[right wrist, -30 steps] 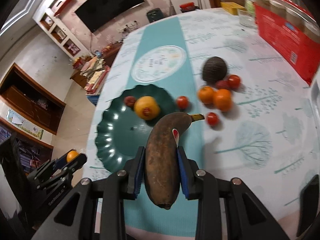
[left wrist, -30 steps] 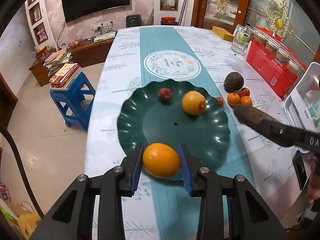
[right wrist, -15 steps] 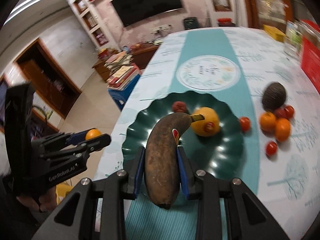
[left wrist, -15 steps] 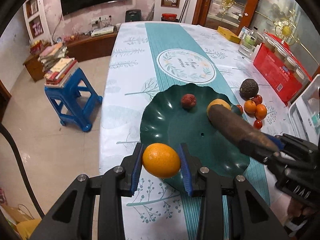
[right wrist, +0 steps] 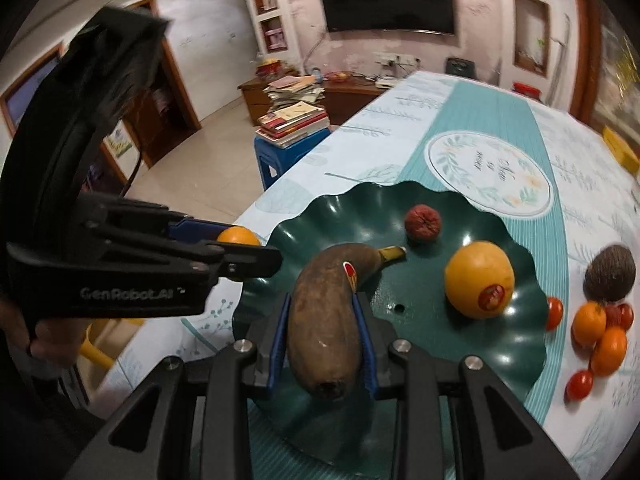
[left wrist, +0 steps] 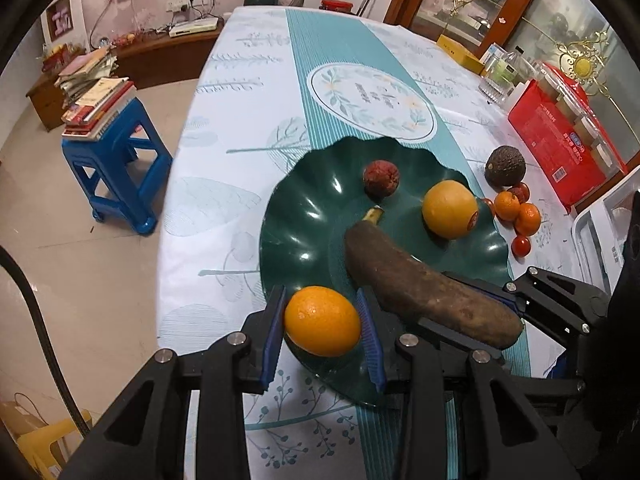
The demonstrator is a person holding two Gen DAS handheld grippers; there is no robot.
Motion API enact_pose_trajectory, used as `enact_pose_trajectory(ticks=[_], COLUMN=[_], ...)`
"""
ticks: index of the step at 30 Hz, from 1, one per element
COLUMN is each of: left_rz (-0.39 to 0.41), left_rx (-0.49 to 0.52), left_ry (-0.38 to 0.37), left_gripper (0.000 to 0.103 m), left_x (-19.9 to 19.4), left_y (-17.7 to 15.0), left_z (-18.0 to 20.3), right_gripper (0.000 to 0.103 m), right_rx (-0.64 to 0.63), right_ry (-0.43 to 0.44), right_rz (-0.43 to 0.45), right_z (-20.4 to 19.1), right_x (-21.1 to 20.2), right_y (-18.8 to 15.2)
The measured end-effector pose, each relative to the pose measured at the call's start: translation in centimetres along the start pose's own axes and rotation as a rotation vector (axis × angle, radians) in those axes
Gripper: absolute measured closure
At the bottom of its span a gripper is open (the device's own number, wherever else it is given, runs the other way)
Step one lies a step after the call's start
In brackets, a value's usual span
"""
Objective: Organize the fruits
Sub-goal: 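Carry the orange and banana onto the green plate and release both, then withdraw both tools from the plate toward the remaining fruits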
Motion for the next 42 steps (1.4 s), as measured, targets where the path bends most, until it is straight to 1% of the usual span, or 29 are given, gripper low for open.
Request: enact_pose_trajectory(ticks=[3,6,11,15,16,17,20,22,26,27,33,38,42], left_rz=[-0.018,-0.034,-0.058,-0.057,-0.056,-0.056,-0.045,-0.027,-0.005,0.0,0.027,0.021,0.011], left_rx=[0.002,0.009,0.019,0.024,0.026,0.028,0.033,0.038,0.036,0.031,0.021,0.022,0.037], left_ry=[-0.01,-0.016,-0.024,-0.017,-0.018,-0.016,-0.005,0.007,0.023,0.023,0.014,0.006,0.03], left_gripper=[0.069,0.069,0.069,0.068,0.068,0.067,0.057,0.054,0.04,0.039,0.038,0.038,0.038], left_x=[0.7,1.2,1.7,1.6,1.4,1.3,0.7,0.0,-1.2,-1.5,-2.9,-3.3,-3.2], left_y=[0.0,0.0,-0.2,-0.2,-0.2,-0.2,-0.3,-0.4,-0.7,-0.8,-1.7,-3.0,-4.0], left_z=[0.3,0.6,1.1,1.4,1.4,1.6,1.9,2.1,2.4,2.5,3.6,4.9,6.3], right_gripper=[0.072,0.071,0.071,0.07,0.068,0.064,0.057,0.054,0.05,0.05,0.05,0.05,0.05], right_rx=[-0.001,0.006,0.013,0.053,0.06,0.066,0.069,0.068,0.073,0.078,0.14,0.198,0.236], right_ry=[0.006,0.001,-0.049,-0.05,-0.051,-0.052,-0.063,-0.071,-0.102,-0.111,-0.161,-0.195,-0.21], right_rz=[-0.014,-0.049,-0.127,-0.102,-0.099,-0.096,-0.086,-0.081,-0.066,-0.064,-0.064,-0.094,-0.122], right_z=[0.3,0.6,0.5,0.6,0.6,0.7,0.8,0.7,0.3,0.3,0.3,0.9,1.6], right_x=[0.0,0.5,1.8,1.3,1.1,0.9,0.3,-0.2,-1.3,-1.6,-3.3,-4.6,-5.8], right_y=[-0.4,-1.1,-2.4,-2.4,-2.3,-2.2,-2.0,-2.1,-2.5,-2.6,-4.1,-6.2,-7.8])
Point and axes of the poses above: each gripper's, at about its wrist camera, not at the fingertips, and x roughly the way its jaws point, z to its right, y to its top, the point moved 1 cm from there along x, roughly the way its jaws point, and after that the axes turned 6 degrees about x, right-handed, at the moved point
